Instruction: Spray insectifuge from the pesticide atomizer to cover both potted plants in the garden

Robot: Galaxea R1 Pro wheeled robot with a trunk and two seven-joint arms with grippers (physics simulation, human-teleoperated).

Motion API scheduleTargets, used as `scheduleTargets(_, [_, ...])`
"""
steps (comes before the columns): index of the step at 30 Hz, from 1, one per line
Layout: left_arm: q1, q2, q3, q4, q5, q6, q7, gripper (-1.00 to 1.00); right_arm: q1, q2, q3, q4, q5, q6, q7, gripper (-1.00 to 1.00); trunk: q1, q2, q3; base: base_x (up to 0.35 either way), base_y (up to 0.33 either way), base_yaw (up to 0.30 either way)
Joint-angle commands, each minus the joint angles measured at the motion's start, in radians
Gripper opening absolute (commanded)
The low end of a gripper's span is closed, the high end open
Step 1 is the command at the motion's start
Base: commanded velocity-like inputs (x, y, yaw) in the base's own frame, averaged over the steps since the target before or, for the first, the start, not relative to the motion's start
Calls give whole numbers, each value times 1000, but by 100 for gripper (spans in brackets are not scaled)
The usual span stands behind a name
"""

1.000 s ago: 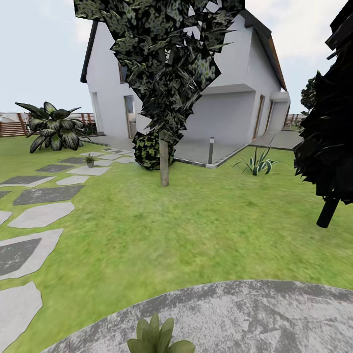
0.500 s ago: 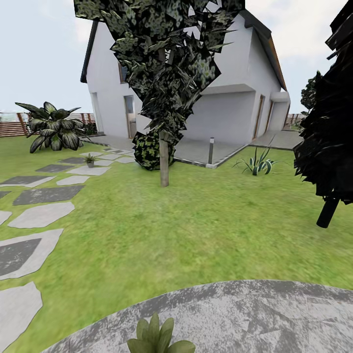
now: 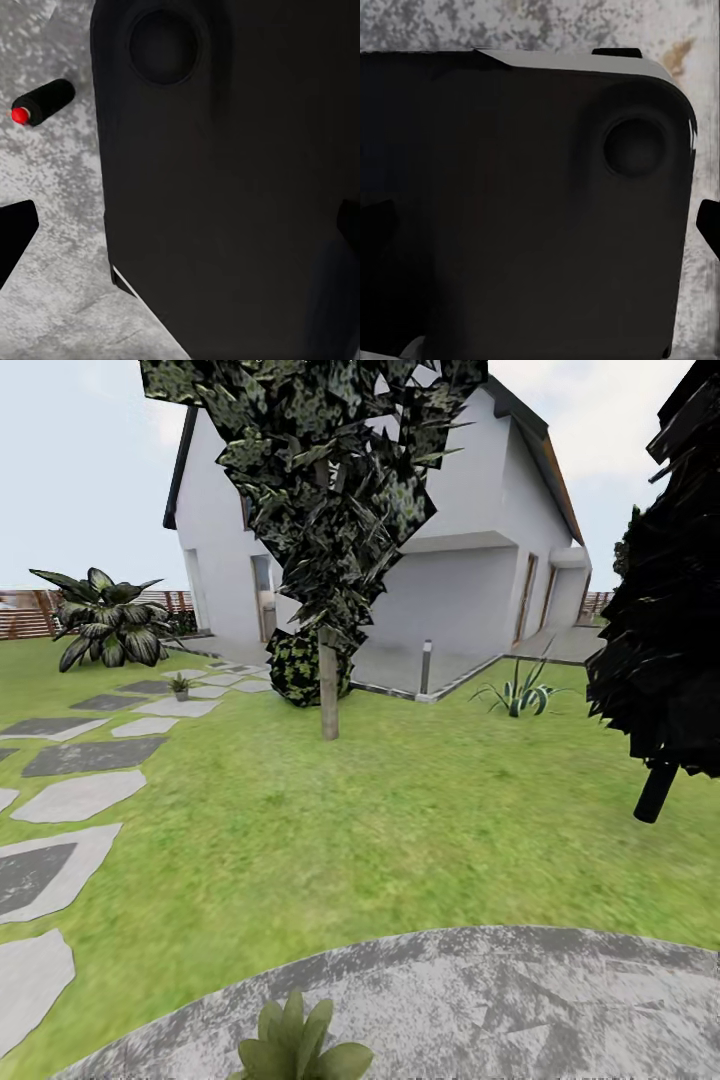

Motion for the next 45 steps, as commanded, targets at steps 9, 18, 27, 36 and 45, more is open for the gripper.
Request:
scheduleTargets(9, [0,0,3,-1,2,2,0,100,-1,0,0,-12,1,-3,0,100,0,0,-1,-229,-197,31])
scheduleTargets(18, [0,0,5,-1,2,2,0,100,-1,0,0,-13,1,-3,0,100,0,0,-1,-234,-171,232])
scheduleTargets(27, [0,0,5,-1,2,2,0,100,-1,-1,-2,-13,2,-3,-1,100,0,0,-1,-234,-163,272])
scheduleTargets(36, [0,0,5,-1,3,2,0,100,-1,-2,3,-14,6,-3,-1,100,0,0,-2,-234,-37,273])
scheduleTargets(45, [0,2,6,-1,4,2,0,100,-1,-4,4,-14,7,-3,-1,100,0,0,-9,-187,-1,260])
